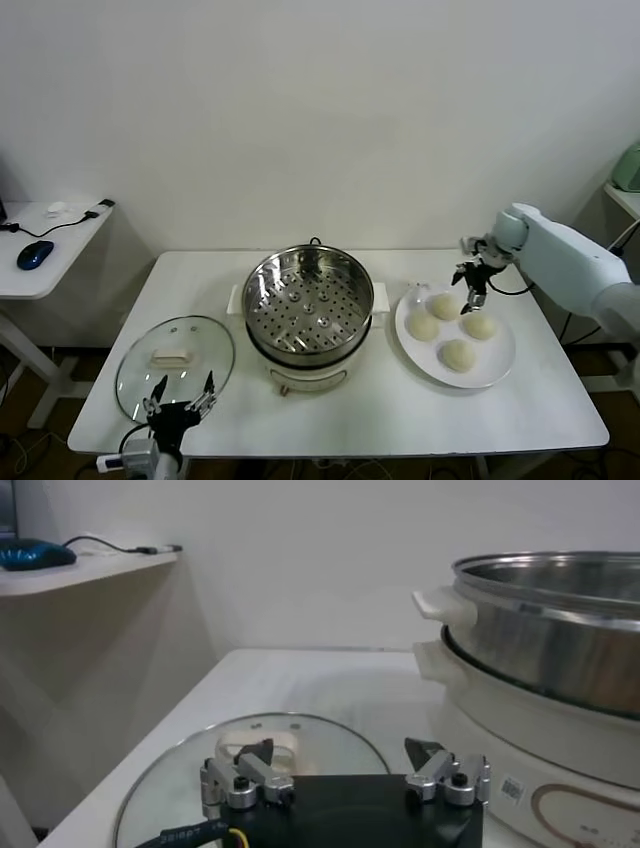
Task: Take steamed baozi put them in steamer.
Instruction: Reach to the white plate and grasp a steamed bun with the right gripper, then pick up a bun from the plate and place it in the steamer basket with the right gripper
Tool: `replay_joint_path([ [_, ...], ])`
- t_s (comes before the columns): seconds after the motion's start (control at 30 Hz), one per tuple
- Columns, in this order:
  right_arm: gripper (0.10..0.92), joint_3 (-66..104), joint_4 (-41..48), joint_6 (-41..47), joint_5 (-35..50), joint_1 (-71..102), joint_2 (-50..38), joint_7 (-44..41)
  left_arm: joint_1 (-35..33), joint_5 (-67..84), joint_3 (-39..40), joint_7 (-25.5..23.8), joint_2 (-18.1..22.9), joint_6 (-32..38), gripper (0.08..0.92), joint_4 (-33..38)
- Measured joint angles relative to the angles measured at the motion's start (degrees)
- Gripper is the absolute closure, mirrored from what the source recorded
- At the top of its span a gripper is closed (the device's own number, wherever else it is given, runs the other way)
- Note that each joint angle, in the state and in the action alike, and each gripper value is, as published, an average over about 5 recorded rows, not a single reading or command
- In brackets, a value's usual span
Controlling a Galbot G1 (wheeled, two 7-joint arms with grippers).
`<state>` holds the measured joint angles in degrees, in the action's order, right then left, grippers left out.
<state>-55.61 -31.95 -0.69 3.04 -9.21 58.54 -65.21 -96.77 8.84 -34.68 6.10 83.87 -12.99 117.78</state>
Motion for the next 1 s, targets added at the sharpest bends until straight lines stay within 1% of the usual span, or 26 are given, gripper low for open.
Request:
replay_joint_path([
  [0.27,0.212,4.01,4.88,-0.4,-4.66,2.19,3.64,1.22,0.17,0.0,0.18,0.19,0.09,0.02,0.177,0.01],
  [0.37,0.268,5.41,5.86,-0.36,-5.91,2.77,4.32,1.43,0.17,0.0,0.2,0.29,0.1,0.01,0.177,0.08],
  [0.47,0.348,6.21,6.17,-0.11,-6.64,3.08,4.54,1.48,0.09,-0.01,0.23,0.4,0.15,-0.05,0.177,0.29],
  [0.57,0.389,6.2,5.72,0.42,-6.46,2.96,4.3,1.36,-0.1,-0.1,0.37,0.46,0.21,-0.13,0.177,0.56],
  [0.77,0.397,2.49,0.63,1.86,-2.31,-0.51,1.71,1.04,-0.76,-0.39,0.63,0.5,0.28,-0.2,0.177,1.41],
  [1.0,0.397,-9.06,-11.17,1.21,8.82,-14.59,-0.43,-0.28,-1.41,-0.96,1.24,0.58,0.28,-0.24,0.177,2.56],
])
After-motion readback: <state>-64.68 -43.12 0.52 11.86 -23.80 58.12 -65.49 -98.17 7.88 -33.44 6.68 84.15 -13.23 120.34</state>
